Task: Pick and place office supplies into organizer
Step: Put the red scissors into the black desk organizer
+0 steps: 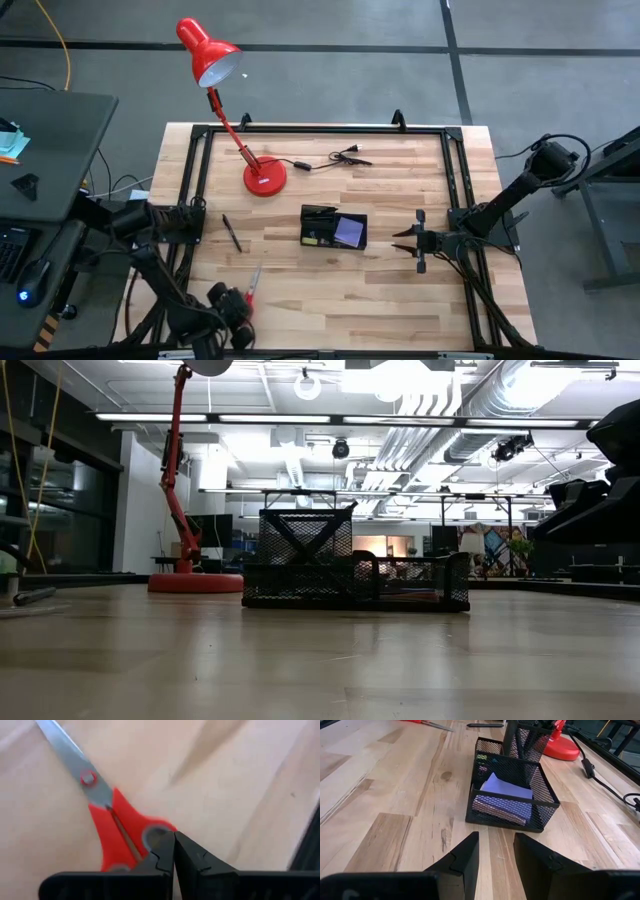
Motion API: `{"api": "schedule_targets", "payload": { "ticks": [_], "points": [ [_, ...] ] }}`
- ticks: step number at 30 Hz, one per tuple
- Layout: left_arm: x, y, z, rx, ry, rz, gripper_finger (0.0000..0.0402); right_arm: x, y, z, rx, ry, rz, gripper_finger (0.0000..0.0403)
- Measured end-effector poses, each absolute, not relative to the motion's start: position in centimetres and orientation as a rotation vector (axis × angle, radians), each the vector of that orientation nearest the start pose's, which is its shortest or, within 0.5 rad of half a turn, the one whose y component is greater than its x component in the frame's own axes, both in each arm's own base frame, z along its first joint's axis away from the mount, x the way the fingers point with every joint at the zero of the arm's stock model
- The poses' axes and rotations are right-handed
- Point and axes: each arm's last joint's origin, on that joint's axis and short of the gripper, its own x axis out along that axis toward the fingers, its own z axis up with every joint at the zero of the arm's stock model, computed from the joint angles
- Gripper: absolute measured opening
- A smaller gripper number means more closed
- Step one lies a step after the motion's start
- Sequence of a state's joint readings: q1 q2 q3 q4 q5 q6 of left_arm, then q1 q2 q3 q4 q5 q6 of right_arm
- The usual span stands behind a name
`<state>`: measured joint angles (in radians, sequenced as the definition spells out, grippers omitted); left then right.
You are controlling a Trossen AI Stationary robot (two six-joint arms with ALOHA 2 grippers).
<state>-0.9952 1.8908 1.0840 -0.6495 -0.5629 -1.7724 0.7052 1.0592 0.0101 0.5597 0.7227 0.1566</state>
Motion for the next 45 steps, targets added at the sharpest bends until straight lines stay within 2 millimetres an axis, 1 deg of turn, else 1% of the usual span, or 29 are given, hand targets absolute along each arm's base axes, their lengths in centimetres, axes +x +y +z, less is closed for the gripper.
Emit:
{"api": "schedule_targets", "payload": {
  "ticks": [9,12,16,19,22,25,27,31,36,41,45],
  "points": [
    [21.9,-24.1,12.7,-0.471,0.887,0.605,0.0,12.2,7.9,10.9,-0.167,0.368,-0.046,0.0114],
    [22.4,-23.6,12.6,-0.505,0.962,0.616,0.0,12.2,7.9,10.9,-0.167,0.368,-0.046,0.0114],
    [22.2,-23.7,12.6,-0.518,0.994,0.618,0.0,12.2,7.9,10.9,-0.167,0.368,-0.046,0.0114],
    [21.6,-24.7,12.9,-0.504,1.017,0.573,0.0,12.2,7.9,10.9,-0.167,0.368,-0.046,0.0114],
    [21.2,-25.2,13.6,-0.425,0.975,0.562,0.0,12.2,7.9,10.9,-0.167,0.368,-0.046,0.0114],
    [20.9,-26.0,14.5,-0.42,0.937,0.564,0.0,12.2,7.9,10.9,-0.167,0.368,-0.046,0.0114],
    [20.6,-26.5,14.6,-0.434,0.931,0.54,0.0,12.2,7.9,10.9,-0.167,0.368,-0.046,0.0114],
    [19.7,-27.3,14.3,-0.476,0.955,0.508,0.0,12.2,7.9,10.9,-0.167,0.368,-0.046,0.0114],
    [18.9,-27.2,13.8,-0.497,0.952,0.531,0.0,12.2,7.9,10.9,-0.167,0.368,-0.046,0.0114],
    [18.7,-27.0,12.5,-0.484,0.965,0.545,0.0,12.2,7.9,10.9,-0.167,0.368,-0.046,0.0114],
    [18.9,-27.2,11.8,-0.472,0.929,0.553,0.0,12.2,7.9,10.9,-0.168,0.368,-0.046,0.0114]
  ]
}}
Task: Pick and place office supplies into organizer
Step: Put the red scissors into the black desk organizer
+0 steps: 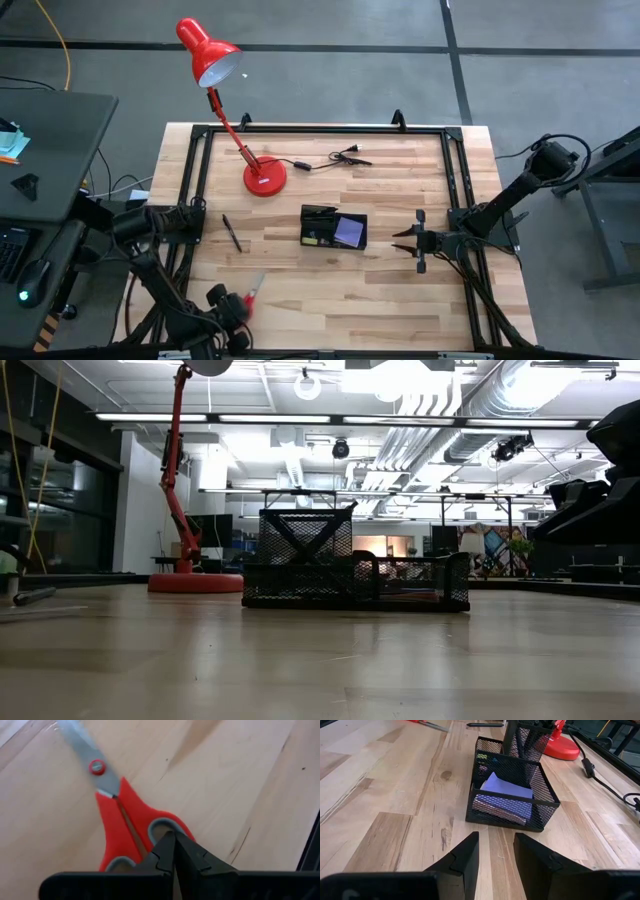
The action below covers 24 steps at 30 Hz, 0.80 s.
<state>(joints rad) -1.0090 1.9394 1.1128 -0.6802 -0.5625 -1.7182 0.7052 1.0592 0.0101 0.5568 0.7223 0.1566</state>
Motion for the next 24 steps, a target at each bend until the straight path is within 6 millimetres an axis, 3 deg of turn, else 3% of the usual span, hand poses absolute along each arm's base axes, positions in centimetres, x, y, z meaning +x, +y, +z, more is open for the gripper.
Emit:
{"api": "schedule_targets", "payload": {
  "ticks": [10,15,24],
  "points": [
    [19.2,-27.1,11.0,-0.428,0.825,0.577,0.0,12.2,7.9,10.9,-0.168,0.369,-0.046,0.0114],
    [19.7,-26.2,11.0,-0.374,0.759,0.611,0.0,12.2,7.9,10.9,-0.169,0.37,-0.046,0.0114],
    [20.7,-23.5,8.7,-0.383,0.704,0.598,0.0,12.2,7.9,10.9,-0.169,0.37,-0.046,0.0114]
  ]
}}
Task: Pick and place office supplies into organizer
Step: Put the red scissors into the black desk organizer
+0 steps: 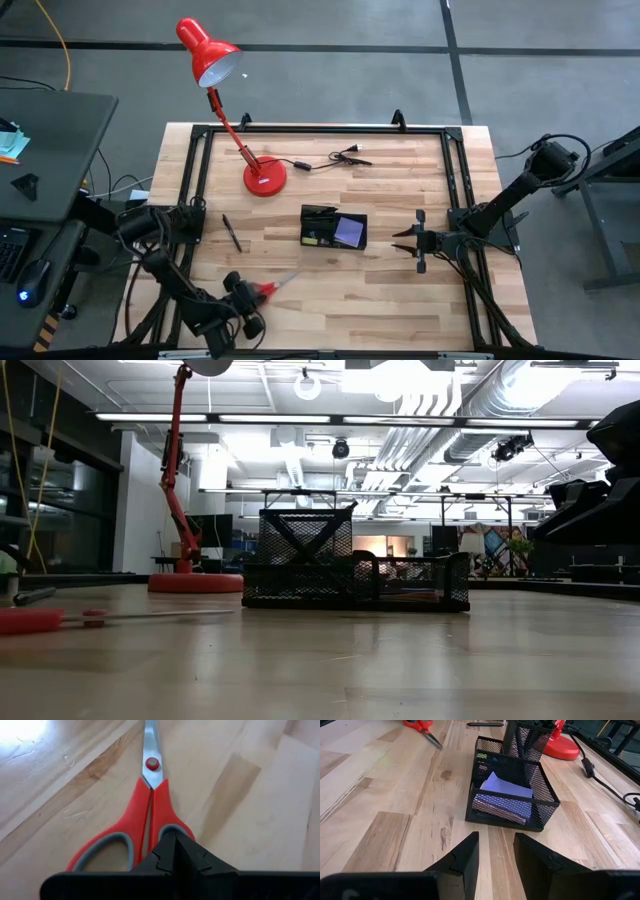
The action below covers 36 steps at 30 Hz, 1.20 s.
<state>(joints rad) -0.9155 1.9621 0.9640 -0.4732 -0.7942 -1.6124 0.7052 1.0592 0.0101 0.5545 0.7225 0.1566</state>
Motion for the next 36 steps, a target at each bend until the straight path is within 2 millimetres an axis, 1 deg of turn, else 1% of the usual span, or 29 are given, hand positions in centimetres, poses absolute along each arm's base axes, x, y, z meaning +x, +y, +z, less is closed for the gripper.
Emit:
{"api": "schedule_targets", "payload": {
  "ticks": [4,9,15,19,21,23,25,28,30,32,36],
  "points": [
    [20.5,-23.2,8.3,-0.37,0.675,0.599,0.0,12.2,7.8,10.9,-0.169,0.371,-0.046,0.0114],
    [20.6,-22.8,8.2,-0.247,0.637,0.591,0.0,12.2,7.8,10.8,-0.171,0.372,-0.047,0.0114],
    [21.0,-22.1,8.1,-0.191,0.6,0.616,0.0,12.2,7.8,10.8,-0.173,0.374,-0.047,0.0114],
    [21.4,-22.5,8.6,-0.179,0.577,0.611,0.0004,12.2,7.8,10.8,-0.173,0.374,-0.047,0.0114],
    [21.7,-22.9,9.1,-0.123,0.591,0.583,0.0009,12.2,7.8,10.8,-0.173,0.374,-0.047,0.0114],
    [22.2,-23.6,9.8,-0.109,0.592,0.557,0.0018,12.2,7.8,10.8,-0.172,0.374,-0.046,0.0114],
    [22.3,-24.4,10.6,-0.093,0.586,0.545,0.0029,12.2,7.8,10.8,-0.172,0.374,-0.047,0.0114],
    [22.3,-24.9,11.9,-0.102,0.539,0.589,0.0049,12.2,7.8,10.8,-0.172,0.374,-0.047,0.0114],
    [22.4,-25.3,13.0,-0.111,0.541,0.613,0.0065,12.2,7.8,10.8,-0.173,0.374,-0.047,0.0114],
    [22.3,-25.5,13.7,-0.101,0.6,0.621,0.0084,12.2,7.8,10.8,-0.172,0.374,-0.047,0.0114],
    [21.9,-25.2,14.0,-0.079,0.754,0.646,0.0121,12.2,7.8,10.8,-0.173,0.374,-0.047,0.0114]
  ]
}}
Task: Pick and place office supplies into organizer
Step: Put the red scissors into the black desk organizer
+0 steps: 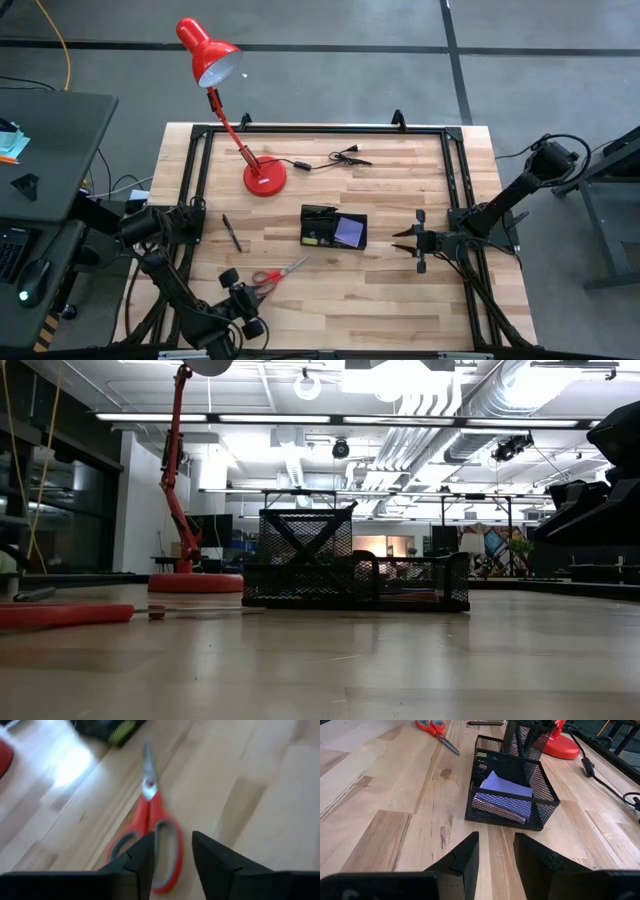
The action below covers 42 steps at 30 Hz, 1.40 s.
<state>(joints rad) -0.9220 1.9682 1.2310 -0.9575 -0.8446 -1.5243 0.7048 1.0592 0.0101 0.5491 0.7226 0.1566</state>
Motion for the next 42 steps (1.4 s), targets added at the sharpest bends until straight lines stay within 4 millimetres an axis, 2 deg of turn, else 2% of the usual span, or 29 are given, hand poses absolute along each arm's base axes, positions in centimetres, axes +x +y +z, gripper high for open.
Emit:
{"api": "schedule_targets", "payload": {
  "ticks": [6,12,19,26,31,35,42],
  "points": [
    [21.6,-24.1,13.5,-0.063,0.854,0.701,0.015,12.2,7.8,10.8,-0.173,0.374,-0.047,0.0114],
    [21.2,-23.4,12.8,-0.032,0.877,0.721,0.0147,12.2,7.8,10.8,-0.173,0.374,-0.047,0.0114],
    [21.0,-23.3,12.1,-0.075,0.891,0.714,0.0153,12.2,7.8,10.8,-0.173,0.374,-0.047,0.0114],
    [20.5,-23.3,14.8,-0.132,0.814,0.64,0.0161,12.2,7.8,10.8,-0.173,0.375,-0.047,0.0114],
    [18.8,-22.8,15.3,-0.22,0.702,0.507,0.0163,12.1,7.8,10.8,-0.179,0.381,-0.047,0.0114],
    [17.2,-21.1,14.7,-0.319,0.643,0.389,0.0163,12.1,7.8,10.7,-0.183,0.386,-0.047,0.0114],
    [15.1,-16.7,13.8,-0.408,0.648,0.218,0.0163,12.1,7.8,10.6,-0.193,0.397,-0.048,0.0114]
  ]
}}
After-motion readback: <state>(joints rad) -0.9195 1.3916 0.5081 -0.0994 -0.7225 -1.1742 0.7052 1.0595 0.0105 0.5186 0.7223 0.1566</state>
